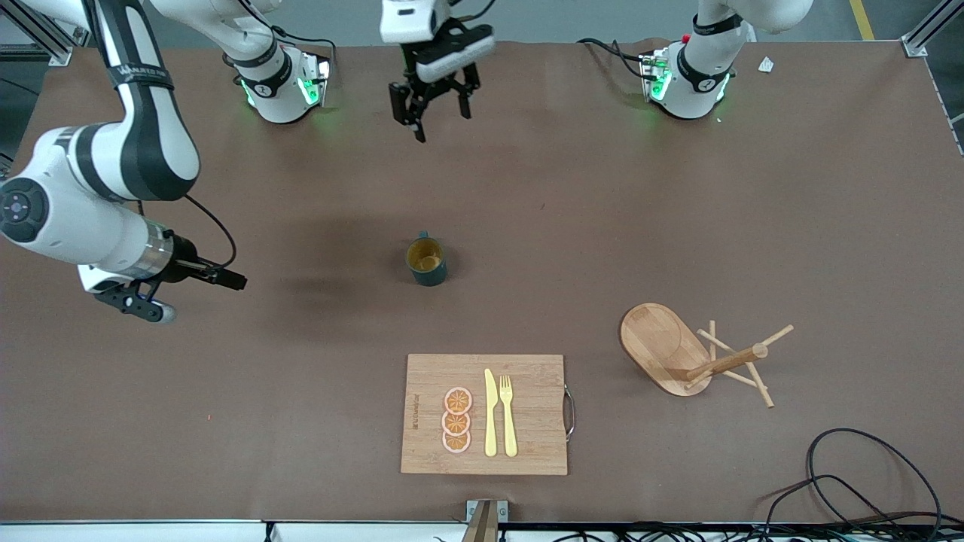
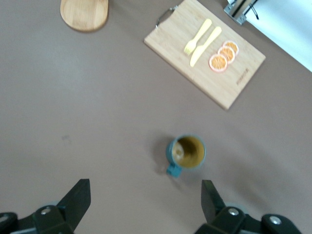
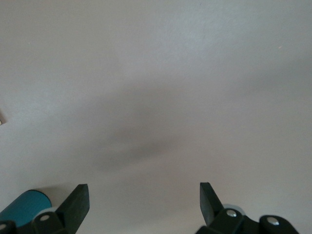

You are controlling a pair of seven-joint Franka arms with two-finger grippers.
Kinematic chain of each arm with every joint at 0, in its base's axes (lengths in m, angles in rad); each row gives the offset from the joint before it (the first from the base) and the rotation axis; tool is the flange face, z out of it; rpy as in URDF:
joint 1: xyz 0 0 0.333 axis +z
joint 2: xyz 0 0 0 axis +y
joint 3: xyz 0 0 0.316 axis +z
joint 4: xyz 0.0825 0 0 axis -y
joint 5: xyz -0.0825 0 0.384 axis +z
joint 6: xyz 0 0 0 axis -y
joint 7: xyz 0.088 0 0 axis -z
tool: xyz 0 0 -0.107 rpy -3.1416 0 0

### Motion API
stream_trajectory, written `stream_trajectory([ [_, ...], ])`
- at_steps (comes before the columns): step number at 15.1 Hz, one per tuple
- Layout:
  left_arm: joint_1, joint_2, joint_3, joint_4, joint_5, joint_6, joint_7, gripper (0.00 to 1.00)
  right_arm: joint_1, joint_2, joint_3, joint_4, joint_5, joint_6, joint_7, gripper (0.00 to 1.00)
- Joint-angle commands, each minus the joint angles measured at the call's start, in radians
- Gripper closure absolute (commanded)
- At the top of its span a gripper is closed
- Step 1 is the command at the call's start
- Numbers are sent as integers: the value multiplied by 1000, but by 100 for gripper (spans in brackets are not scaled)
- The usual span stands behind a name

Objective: Transfer cup from left to right arm and place
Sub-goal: 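Raise the left gripper away while the right gripper reaches the mug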

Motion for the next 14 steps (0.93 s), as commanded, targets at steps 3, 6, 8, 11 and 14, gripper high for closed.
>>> stream_trajectory([
  [3, 231, -42, -6, -21, -110, 4, 285, 0, 144, -29, -3, -132, 12, 131, 178, 0],
  [6, 380, -80, -4, -21, -171, 2, 475, 0, 231, -34, -3, -135, 12, 145, 259, 0],
  [8, 469, -107, -4, -21, -205, -7, 598, 0, 290, -34, -3, -172, 12, 216, 335, 0],
  [11, 605, -117, -9, -18, -242, -72, 776, 0, 383, -29, -3, -250, 12, 382, 419, 0],
  [14, 723, -157, -4, 2, -270, -97, 1033, 0, 458, 6, -3, -267, 12, 477, 472, 0],
])
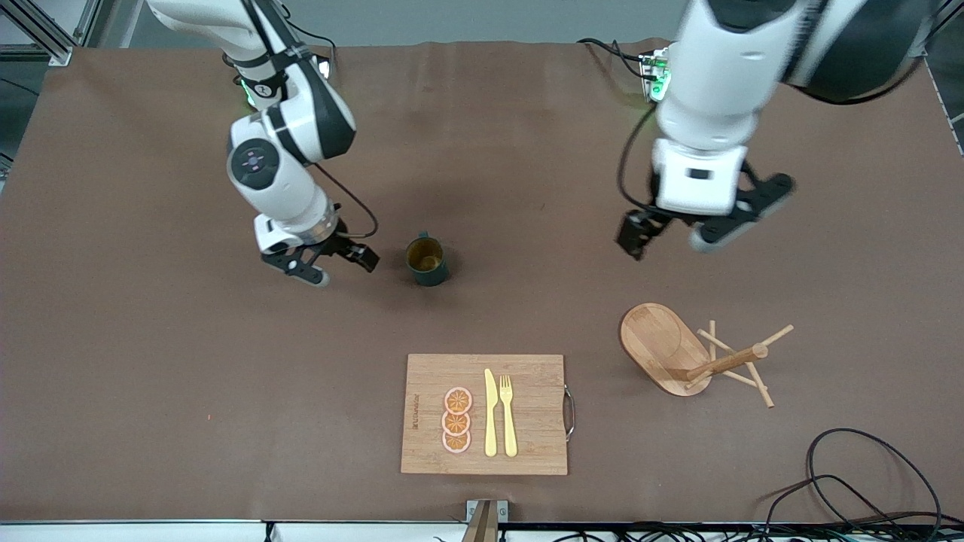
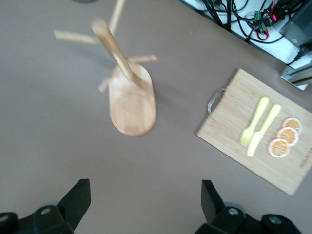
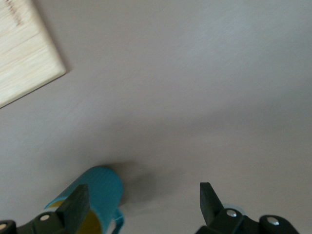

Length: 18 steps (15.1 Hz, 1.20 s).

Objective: Transfer cup from left to right arm and place
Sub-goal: 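Raise the left gripper away while the right gripper reaches the mug, then close the right gripper on the mug rim while the left gripper withdraws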

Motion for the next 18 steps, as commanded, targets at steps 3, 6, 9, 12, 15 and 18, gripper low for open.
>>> stream_trajectory([
  [3, 186, -72, -6, -2, -88, -72, 373, 0, 88, 37, -10, -29, 10, 109, 29, 0],
  [6, 255, -94, -5, -3, -112, -115, 545, 0, 133, 75, -14, -25, 8, 138, 32, 0],
  [9, 281, -129, 70, -15, -187, -140, 712, 0, 157, 123, -14, -22, 8, 177, 32, 11],
  [12, 249, -155, 143, -31, -194, -212, 801, 0, 162, 143, -14, -20, 8, 196, 32, 45],
  [15, 219, -187, 188, -69, -194, -223, 863, 0, 164, 146, -12, -19, 6, 195, 32, 78],
  [18, 209, -212, 210, -118, -192, -191, 906, 0, 171, 148, -12, -14, -6, 192, 15, 99],
])
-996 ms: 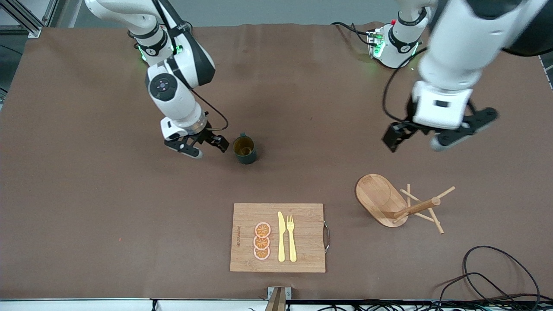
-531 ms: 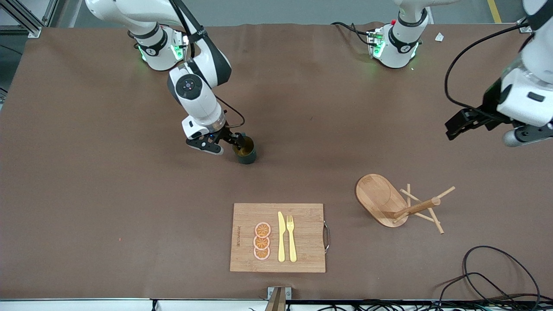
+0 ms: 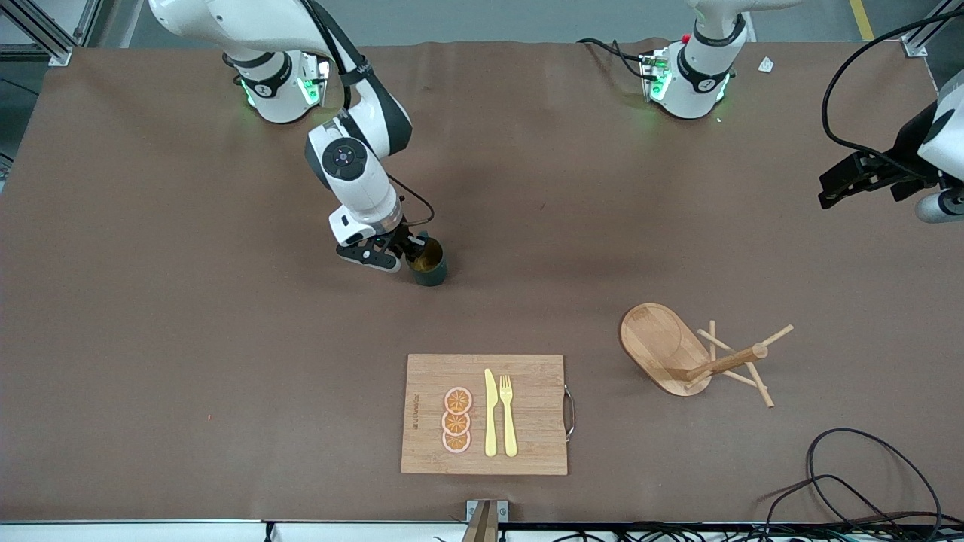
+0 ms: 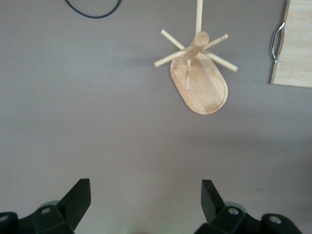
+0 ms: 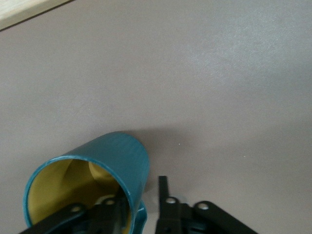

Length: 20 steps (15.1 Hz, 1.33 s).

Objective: Transfer cup from left to right arm and place
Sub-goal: 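Carry the mug with the right gripper away from the stand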

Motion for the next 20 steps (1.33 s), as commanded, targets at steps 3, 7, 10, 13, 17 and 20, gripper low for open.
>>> stream_trajectory([
  [3, -4, -55, 15, -68, -15, 32, 54, 0, 7, -5, -12, 13, -14, -7, -116, 100],
  [7, 4, -75, 27, -76, -15, 26, 140, 0, -68, -37, -18, 7, -14, -56, -393, 100],
  [10, 80, -91, 26, -88, -83, -8, 189, 0, -175, -91, -18, 2, -17, -113, -643, 100],
  [13, 81, -103, 13, -91, -90, -17, 183, 0, -315, -137, -18, -4, -17, -172, -954, 100],
  [17, 80, -101, -31, -112, -87, -11, 174, 0, -512, -180, -18, -47, -26, -185, -1451, 100],
  [20, 79, -101, -59, -113, -79, -10, 172, 0, -642, -172, -18, -62, -28, -180, -1722, 100],
])
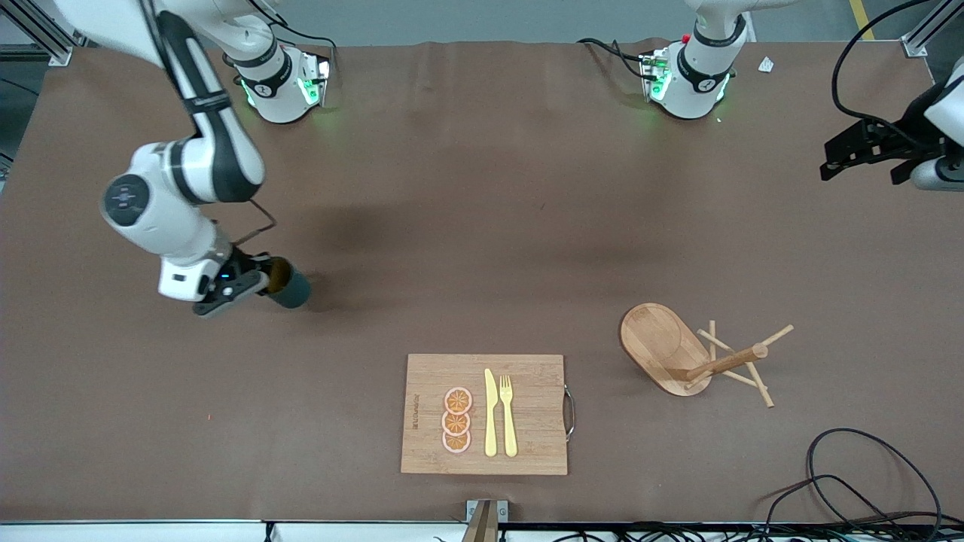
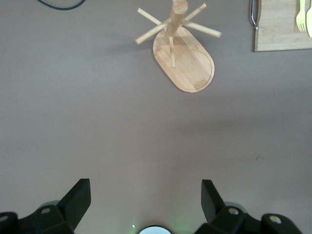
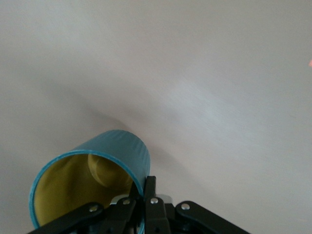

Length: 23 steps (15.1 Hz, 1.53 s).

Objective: Transfer cup from left to right arm and place
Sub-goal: 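Carry the mug with the right gripper away from the stand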

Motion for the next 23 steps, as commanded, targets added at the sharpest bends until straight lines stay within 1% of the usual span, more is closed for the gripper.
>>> stream_trajectory([
  [1, 4, -22, -30, -20, 25, 5, -4, 0, -111, -28, 23, -49, -15, 13, -223, 100],
  [3, 4, -21, -56, -18, 75, 5, -10, 0, -146, -25, 23, -50, -17, 17, -338, 100],
  [5, 10, -21, -58, -15, 72, 4, -8, 0, -166, -20, 23, -50, -18, 20, -412, 100],
  [7, 10, -21, -58, -14, 62, 4, -8, 0, -189, -11, 23, -52, -26, 22, -424, 100],
  [10, 12, -22, -52, -10, 42, 2, -4, 0, -197, -5, 23, -64, -64, 26, -430, 99],
  [13, 13, -21, -49, -10, 19, 2, -2, 0, -201, -3, 23, -107, -67, 89, -430, 100],
  [15, 16, -24, -47, -10, 20, -4, 1, 0, -211, 6, 23, -119, -90, 117, -430, 99],
  [17, 45, -25, -49, -10, 19, -6, 13, 0, -211, 17, 23, -119, -108, 126, -430, 96],
  [18, 45, -25, -49, -10, 19, -12, 15, 0, -211, 23, 23, -119, -109, 131, -430, 90],
  [19, 45, -25, -49, -12, 19, -13, 13, 0, -211, 27, 23, -118, -109, 132, -430, 81],
  [20, 45, -25, -49, -10, 19, -15, 13, 0, -211, 31, 23, -118, -109, 131, -430, 66],
  [21, 47, -27, -49, -10, 19, -15, 13, 0, -214, 31, 23, -118, -109, 131, -429, 1],
  [23, 45, -25, -49, -6, 19, -15, 0, 0, -214, 29, 23, -115, -109, 128, -429, 0],
])
